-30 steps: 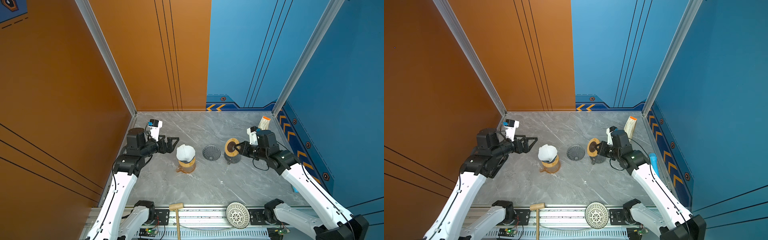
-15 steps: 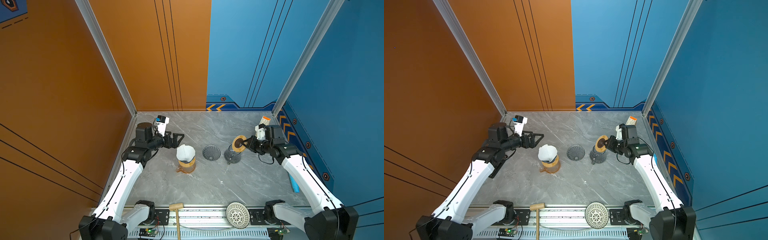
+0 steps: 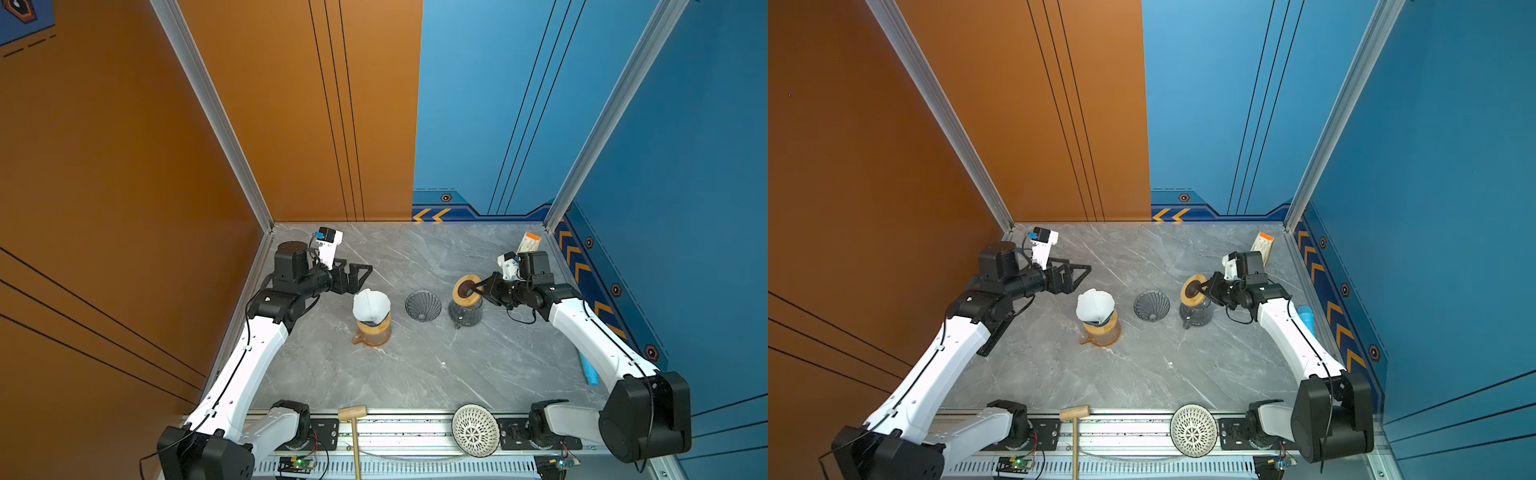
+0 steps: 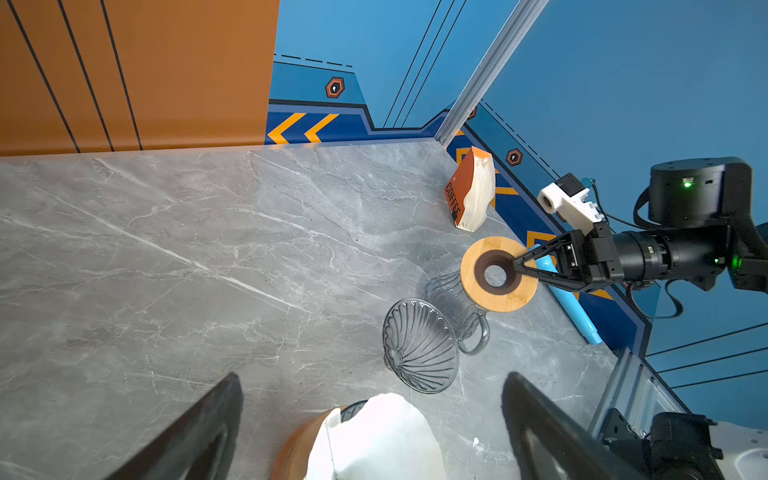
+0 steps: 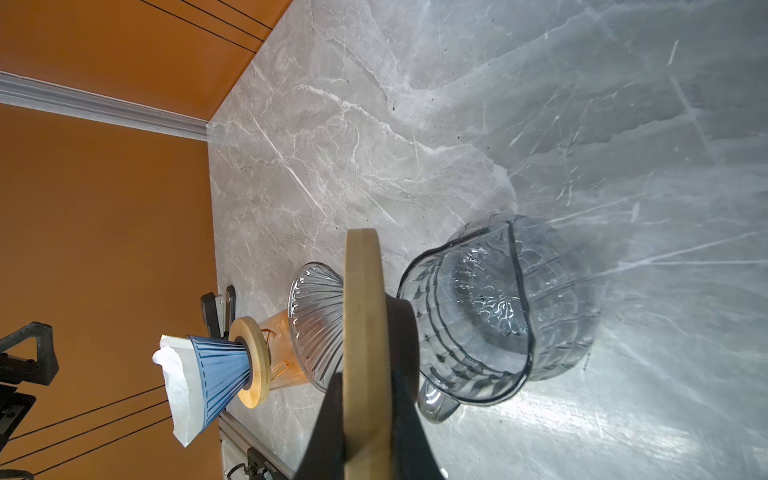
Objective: Place the coffee filter in the dripper
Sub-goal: 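Lower the bamboo ring onto the glass pitcher mouth and open the right gripper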
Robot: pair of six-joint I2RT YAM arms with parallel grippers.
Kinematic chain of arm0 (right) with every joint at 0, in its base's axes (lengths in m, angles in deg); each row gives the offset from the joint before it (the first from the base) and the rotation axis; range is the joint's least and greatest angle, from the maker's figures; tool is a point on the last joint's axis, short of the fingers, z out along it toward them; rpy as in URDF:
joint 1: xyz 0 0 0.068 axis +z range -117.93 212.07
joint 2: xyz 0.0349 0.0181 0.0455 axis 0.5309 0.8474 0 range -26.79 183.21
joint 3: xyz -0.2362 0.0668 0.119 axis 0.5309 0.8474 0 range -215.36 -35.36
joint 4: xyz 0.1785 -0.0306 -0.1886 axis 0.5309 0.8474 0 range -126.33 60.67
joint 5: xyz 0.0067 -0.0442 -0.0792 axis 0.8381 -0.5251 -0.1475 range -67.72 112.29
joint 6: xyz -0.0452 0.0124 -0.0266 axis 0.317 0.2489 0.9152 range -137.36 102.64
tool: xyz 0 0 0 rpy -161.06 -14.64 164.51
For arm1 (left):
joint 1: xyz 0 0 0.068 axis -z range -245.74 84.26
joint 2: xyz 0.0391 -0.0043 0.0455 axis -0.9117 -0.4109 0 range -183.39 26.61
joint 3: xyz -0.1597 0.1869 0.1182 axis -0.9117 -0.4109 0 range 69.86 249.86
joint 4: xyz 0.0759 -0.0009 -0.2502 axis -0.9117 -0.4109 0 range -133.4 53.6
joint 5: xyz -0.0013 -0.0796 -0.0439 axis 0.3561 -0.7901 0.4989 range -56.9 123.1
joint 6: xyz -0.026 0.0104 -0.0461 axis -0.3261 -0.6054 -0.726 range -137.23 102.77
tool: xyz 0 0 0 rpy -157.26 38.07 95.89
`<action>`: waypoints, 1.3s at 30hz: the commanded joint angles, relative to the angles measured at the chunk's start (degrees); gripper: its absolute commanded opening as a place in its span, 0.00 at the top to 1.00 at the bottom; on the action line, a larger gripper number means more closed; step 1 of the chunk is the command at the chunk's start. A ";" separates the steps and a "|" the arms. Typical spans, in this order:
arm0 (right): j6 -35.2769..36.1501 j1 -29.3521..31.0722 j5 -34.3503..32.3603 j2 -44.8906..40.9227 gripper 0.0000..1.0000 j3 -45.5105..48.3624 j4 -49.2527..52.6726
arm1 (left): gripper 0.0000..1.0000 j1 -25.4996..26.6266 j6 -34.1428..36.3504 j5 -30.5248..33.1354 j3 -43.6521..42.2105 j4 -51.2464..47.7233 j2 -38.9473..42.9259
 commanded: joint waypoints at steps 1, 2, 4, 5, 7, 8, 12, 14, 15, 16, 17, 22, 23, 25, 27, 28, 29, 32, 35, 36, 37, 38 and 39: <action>-0.54 -0.77 2.54 1.23 1.00 1.02 -2.54 | 0.02 0.33 0.05 0.98 1.46 -0.62 0.38; -0.47 -0.85 2.31 1.44 1.00 1.19 -2.43 | 0.02 0.33 0.00 0.98 1.47 -0.61 0.30; -0.61 -1.27 2.01 1.26 1.00 1.81 -2.60 | 0.02 0.50 -0.12 1.08 1.55 -0.65 0.27; -0.78 -1.53 1.82 1.18 1.00 2.18 -2.78 | 0.02 0.54 -0.13 1.10 1.60 -0.61 0.27; -0.96 -2.05 2.30 1.28 0.99 2.83 -3.31 | 0.02 0.59 -0.31 1.32 1.64 -0.61 0.29; -0.98 -2.30 2.90 1.51 0.98 3.08 -3.41 | 0.02 0.71 -0.31 1.26 1.64 -0.61 0.29; -0.75 -2.61 3.37 2.08 0.95 3.60 -3.45 | 0.02 0.96 -0.42 1.43 1.81 -0.74 0.29; -0.62 -2.87 3.36 2.11 0.93 3.79 -3.50 | 0.02 1.16 -0.40 1.50 1.84 -0.88 0.42; -0.64 -3.04 3.30 2.08 0.92 4.07 -3.47 | 0.02 1.16 -0.42 1.60 1.90 -0.95 0.45; -0.62 -3.22 3.24 1.93 0.89 4.24 -3.45 | 0.02 1.28 -0.33 1.73 1.90 -1.04 0.54; -0.63 -3.46 3.19 1.93 0.87 4.42 -3.43 | 0.02 1.27 -0.32 1.85 1.99 -1.33 0.64; -0.30 -4.95 3.10 1.28 0.83 5.82 -3.39 | 0.02 1.28 0.13 2.63 2.41 -2.60 1.35; -0.30 -5.20 3.04 1.10 0.82 6.09 -3.37 | 0.02 1.34 0.21 2.73 2.50 -2.86 1.41; -0.25 -5.64 2.93 0.85 0.78 6.53 -3.45 | 0.02 1.29 0.21 2.83 2.45 -3.21 1.65; -0.22 -5.98 3.32 0.84 0.76 6.75 -3.42 | 0.02 1.29 0.22 2.67 2.30 -3.25 1.94; -0.32 -6.11 3.44 0.78 0.75 6.75 -3.36 | 0.02 1.38 0.21 2.74 2.26 -3.24 2.05; -0.33 -6.29 3.41 0.62 0.73 6.91 -3.29 | 0.02 1.38 0.21 2.78 2.21 -3.24 2.13; -0.29 -6.73 2.96 0.17 0.70 7.04 -3.03 | 0.02 1.50 0.13 2.92 2.26 -3.27 2.40; -0.12 -7.06 2.61 -0.30 0.69 6.99 -2.52 | 0.02 1.57 0.28 3.00 2.26 -3.42 2.56; -0.04 -7.09 2.43 -0.45 0.69 6.98 -2.41 | 0.02 1.55 0.29 2.94 2.26 -3.50 2.51; 0.18 -7.09 2.31 -0.62 0.69 6.87 -2.11 | 0.02 1.62 0.30 3.08 2.25 -3.51 2.55; 0.42 -7.09 2.08 -0.65 0.69 6.74 -1.67 | 0.02 1.59 0.30 3.08 2.26 -3.59 2.58; 0.80 -7.10 1.63 -0.84 0.69 6.44 -0.90 | 0.02 1.60 0.23 3.05 2.30 -3.59 2.64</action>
